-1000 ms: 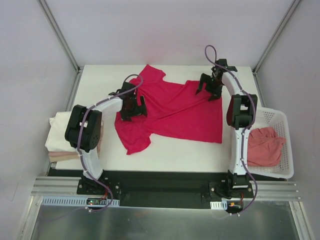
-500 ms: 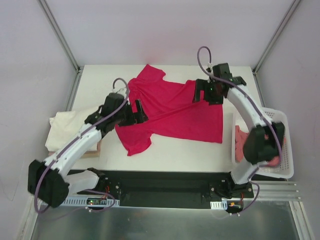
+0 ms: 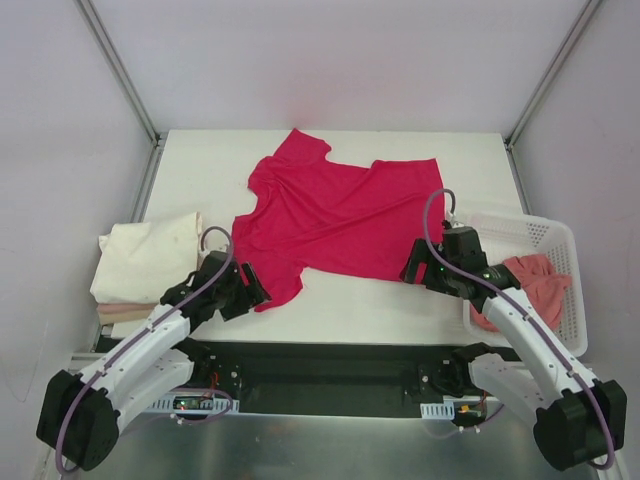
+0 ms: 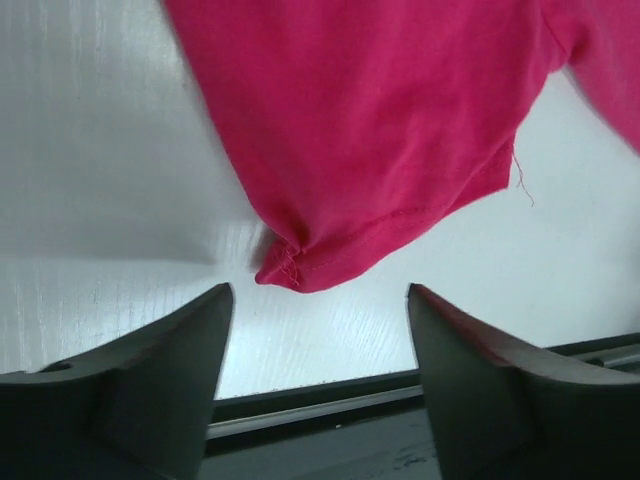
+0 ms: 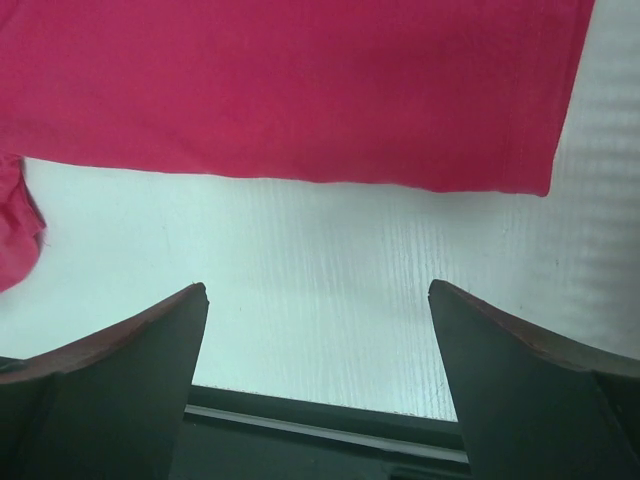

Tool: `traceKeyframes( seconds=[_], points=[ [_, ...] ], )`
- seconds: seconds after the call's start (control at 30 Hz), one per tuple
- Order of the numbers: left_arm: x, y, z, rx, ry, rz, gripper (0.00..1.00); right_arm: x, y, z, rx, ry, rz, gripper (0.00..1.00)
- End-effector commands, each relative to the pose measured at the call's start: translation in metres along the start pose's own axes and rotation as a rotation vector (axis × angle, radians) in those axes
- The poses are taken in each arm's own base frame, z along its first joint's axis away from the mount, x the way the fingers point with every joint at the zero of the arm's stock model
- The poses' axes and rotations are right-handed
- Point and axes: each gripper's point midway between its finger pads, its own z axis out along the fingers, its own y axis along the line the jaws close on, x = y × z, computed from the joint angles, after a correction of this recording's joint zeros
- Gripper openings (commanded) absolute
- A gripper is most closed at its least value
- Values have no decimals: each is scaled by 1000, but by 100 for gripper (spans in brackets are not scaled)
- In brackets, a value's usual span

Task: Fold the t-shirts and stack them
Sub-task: Flatten out the tshirt, then grap the side of the flattened tshirt closest away from the robot with both arms

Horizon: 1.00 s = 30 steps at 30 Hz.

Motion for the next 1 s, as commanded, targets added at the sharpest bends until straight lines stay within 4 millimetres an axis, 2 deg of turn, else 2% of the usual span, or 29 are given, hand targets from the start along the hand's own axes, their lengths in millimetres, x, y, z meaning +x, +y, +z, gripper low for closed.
traceKeyframes(
  seconds=[0.0, 0.13, 0.23, 0.3, 0.33, 0.37, 0.5, 0.53, 0.6, 0.7, 0.9, 0.97],
  points=[
    [-12, 2, 10, -70, -34, -48, 61, -21, 2, -11, -1, -130, 42, 97],
    [-8, -1, 22, -77, 20, -44, 50, -15, -5, -12, 27, -120, 43, 97],
    [-7, 5, 29, -118, 38, -39, 41, -14, -6, -11, 34, -118, 42, 97],
    [-5, 10, 33, -142, 49, -34, 31, -13, -5, -9, 32, -114, 38, 97],
    [-5, 9, 34, -143, 51, -30, 12, -12, -6, -8, 36, -105, 35, 97],
    [-3, 8, 34, -137, 66, -28, 0, -12, -7, -7, 45, -103, 35, 97],
    [3, -2, 25, -62, 86, 3, 0, -10, -10, -6, 66, -91, 35, 97],
    [11, 7, 19, -88, 107, -5, 0, -10, -10, -6, 65, -89, 37, 97],
    [13, 8, 7, -79, 92, -15, 0, -11, -10, -6, 73, -90, 39, 97],
    [31, 11, -9, -55, 149, -23, 0, -13, -12, -6, 92, -90, 45, 97],
    [64, 29, -25, -76, 232, -85, 0, -13, -15, -3, 137, -64, 75, 97],
    [71, 25, -30, -39, 249, -87, 0, -11, -16, 0, 153, -66, 96, 97]
  ],
)
